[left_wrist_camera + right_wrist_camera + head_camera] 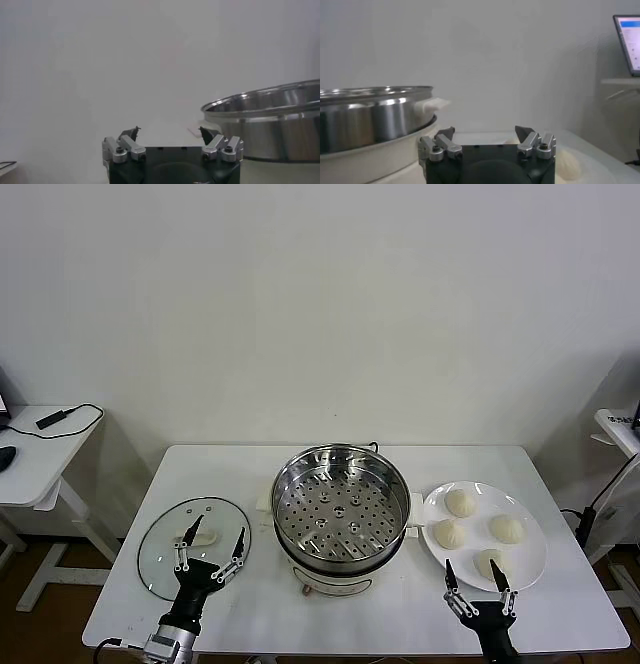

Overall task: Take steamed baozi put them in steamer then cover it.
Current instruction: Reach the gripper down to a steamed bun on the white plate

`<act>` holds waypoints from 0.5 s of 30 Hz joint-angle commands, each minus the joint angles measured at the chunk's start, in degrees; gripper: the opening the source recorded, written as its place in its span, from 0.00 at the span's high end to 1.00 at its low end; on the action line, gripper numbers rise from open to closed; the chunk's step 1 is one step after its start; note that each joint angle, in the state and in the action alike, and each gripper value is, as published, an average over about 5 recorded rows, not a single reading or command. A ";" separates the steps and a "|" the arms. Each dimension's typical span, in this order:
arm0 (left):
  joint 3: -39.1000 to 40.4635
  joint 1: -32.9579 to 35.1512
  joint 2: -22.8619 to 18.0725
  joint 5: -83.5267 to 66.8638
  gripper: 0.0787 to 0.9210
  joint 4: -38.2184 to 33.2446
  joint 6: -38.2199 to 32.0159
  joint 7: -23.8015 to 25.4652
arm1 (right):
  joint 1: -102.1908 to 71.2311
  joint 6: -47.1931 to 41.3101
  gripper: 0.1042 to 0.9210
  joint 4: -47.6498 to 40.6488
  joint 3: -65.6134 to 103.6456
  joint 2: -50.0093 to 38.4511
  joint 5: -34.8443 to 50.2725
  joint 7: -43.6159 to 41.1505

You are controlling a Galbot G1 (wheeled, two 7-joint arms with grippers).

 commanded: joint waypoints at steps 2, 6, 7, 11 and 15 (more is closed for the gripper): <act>0.16 0.28 -0.03 0.04 0.12 -1.58 -0.34 -0.06 | 15.43 -9.95 0.12 -3.36 1.88 -9.58 9.31 1.86; 0.16 0.23 -0.04 0.03 0.12 -2.16 -0.47 -0.09 | 27.99 -13.34 0.12 -11.27 -1.88 -15.71 15.32 2.90; 0.15 0.23 -0.06 0.03 0.12 -2.38 -0.50 -0.10 | 31.11 -14.02 0.12 -13.22 -3.30 -17.01 16.35 2.85; 0.16 0.30 -0.19 0.07 0.12 -3.33 -0.42 -0.15 | 43.62 -17.11 0.12 -21.84 -11.91 -21.77 19.67 1.17; 0.26 0.40 -0.37 0.18 0.12 -4.03 -0.30 -0.25 | 55.55 -19.99 0.12 -31.98 -22.24 -25.82 21.45 -6.41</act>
